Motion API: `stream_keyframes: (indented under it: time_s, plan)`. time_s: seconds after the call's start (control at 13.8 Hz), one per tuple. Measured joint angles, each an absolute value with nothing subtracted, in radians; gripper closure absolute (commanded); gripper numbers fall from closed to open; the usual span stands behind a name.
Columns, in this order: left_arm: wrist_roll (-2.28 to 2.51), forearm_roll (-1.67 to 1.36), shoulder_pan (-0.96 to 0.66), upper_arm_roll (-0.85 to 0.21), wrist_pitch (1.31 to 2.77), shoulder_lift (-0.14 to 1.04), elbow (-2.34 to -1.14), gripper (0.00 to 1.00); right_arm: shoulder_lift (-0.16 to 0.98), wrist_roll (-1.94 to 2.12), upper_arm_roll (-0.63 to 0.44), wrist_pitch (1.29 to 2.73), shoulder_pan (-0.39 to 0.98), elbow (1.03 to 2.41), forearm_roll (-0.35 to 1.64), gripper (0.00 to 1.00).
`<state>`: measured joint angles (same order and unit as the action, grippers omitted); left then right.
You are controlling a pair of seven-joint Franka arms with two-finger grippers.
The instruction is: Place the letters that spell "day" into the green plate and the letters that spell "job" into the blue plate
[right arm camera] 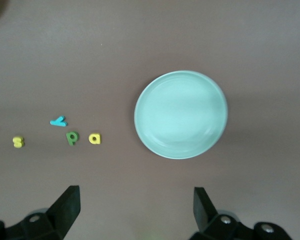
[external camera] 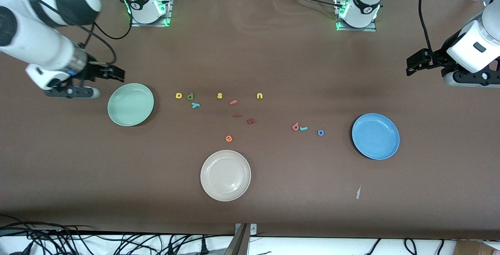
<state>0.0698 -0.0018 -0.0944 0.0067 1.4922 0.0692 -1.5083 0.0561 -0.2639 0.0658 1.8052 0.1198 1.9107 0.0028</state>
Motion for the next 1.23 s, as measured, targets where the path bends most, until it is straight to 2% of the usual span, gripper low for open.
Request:
stream_keyframes:
  time_s: [0.29, 0.43, 0.72, 0.87, 1.23]
  plan:
    - [0.070, -0.002, -0.095, 0.003, 1.492, 0.069, -1.508, 0.00, 0.072, -0.644, 0.201, 2.040, 0.129, 2.117, 0.002, 0.00]
    - [0.070, -0.002, -0.095, 0.001, 1.492, 0.070, -1.507, 0.00, 0.117, -0.874, 0.231, 2.120, 0.153, 2.177, -0.003, 0.00]
    - [0.070, -0.002, -0.096, 0.001, 1.492, 0.070, -1.507, 0.00, 0.246, -1.240, 0.234, 2.283, 0.213, 2.187, -0.114, 0.01]
    - [0.070, -0.002, -0.097, 0.001, 1.492, 0.070, -1.507, 0.00, 0.288, -1.384, 0.234, 2.313, 0.236, 2.187, -0.202, 0.01]
    - [0.070, -0.002, -0.097, 0.001, 1.492, 0.070, -1.507, 0.00, 0.341, -1.448, 0.221, 2.546, 0.237, 2.269, -0.223, 0.01]
